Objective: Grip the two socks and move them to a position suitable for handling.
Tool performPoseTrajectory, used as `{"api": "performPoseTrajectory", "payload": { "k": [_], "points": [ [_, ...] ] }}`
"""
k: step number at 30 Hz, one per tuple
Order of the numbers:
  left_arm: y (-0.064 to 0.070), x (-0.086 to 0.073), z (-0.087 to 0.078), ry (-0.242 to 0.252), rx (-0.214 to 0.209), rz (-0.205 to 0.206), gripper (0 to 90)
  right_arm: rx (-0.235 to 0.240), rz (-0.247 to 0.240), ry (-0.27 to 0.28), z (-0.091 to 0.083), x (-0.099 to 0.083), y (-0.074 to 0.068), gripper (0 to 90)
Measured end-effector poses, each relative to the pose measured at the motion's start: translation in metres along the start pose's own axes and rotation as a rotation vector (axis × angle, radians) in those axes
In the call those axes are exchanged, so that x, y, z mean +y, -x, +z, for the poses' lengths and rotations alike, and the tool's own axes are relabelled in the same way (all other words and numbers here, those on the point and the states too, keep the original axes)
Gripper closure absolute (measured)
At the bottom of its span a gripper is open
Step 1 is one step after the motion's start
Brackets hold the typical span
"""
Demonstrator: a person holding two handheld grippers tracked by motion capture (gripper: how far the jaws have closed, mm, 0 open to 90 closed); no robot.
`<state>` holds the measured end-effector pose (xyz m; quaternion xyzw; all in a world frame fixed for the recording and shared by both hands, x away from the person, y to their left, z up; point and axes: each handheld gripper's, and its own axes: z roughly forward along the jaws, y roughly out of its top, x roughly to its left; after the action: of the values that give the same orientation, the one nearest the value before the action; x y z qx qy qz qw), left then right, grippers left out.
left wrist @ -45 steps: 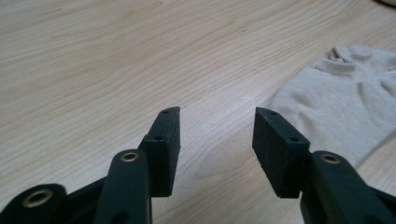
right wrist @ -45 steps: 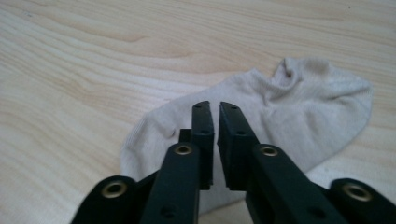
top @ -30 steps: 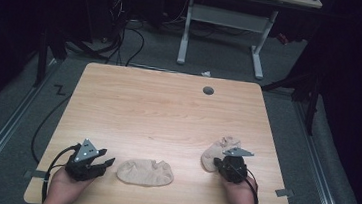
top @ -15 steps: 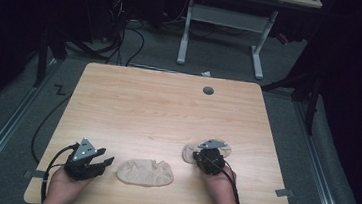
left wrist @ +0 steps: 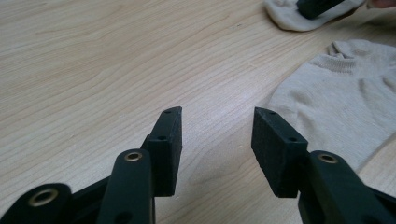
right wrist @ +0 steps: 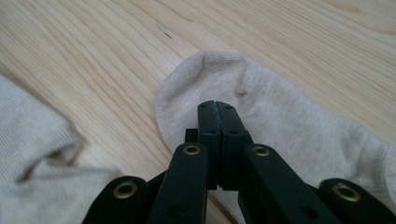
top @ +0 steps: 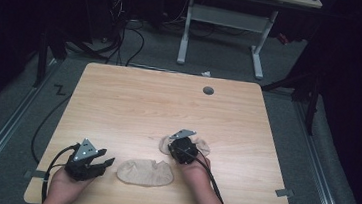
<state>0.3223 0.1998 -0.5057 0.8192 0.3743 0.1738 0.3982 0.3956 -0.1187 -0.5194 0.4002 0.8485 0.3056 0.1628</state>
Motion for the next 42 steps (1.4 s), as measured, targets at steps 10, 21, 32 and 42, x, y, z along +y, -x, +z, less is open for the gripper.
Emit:
{"api": "performPoseTrajectory", "payload": {
  "k": [10,21,32,42],
  "points": [
    [-0.003,-0.001,-0.003,0.001,0.006,-0.008,53.5,-0.014,0.001,0.069,-0.011,0.009,-0.001,87.7],
    [-0.001,0.001,0.003,-0.003,-0.011,-0.002,52.8,-0.142,0.175,0.116,-0.068,-0.055,0.061,89.4],
    [0.0,0.002,0.003,0.002,-0.012,-0.001,52.6,-0.16,0.16,0.038,-0.038,-0.049,0.066,89.2],
    [-0.002,0.003,0.0,0.02,-0.001,-0.018,51.6,-0.138,0.086,0.045,-0.027,-0.038,0.05,89.9]
  ]
}}
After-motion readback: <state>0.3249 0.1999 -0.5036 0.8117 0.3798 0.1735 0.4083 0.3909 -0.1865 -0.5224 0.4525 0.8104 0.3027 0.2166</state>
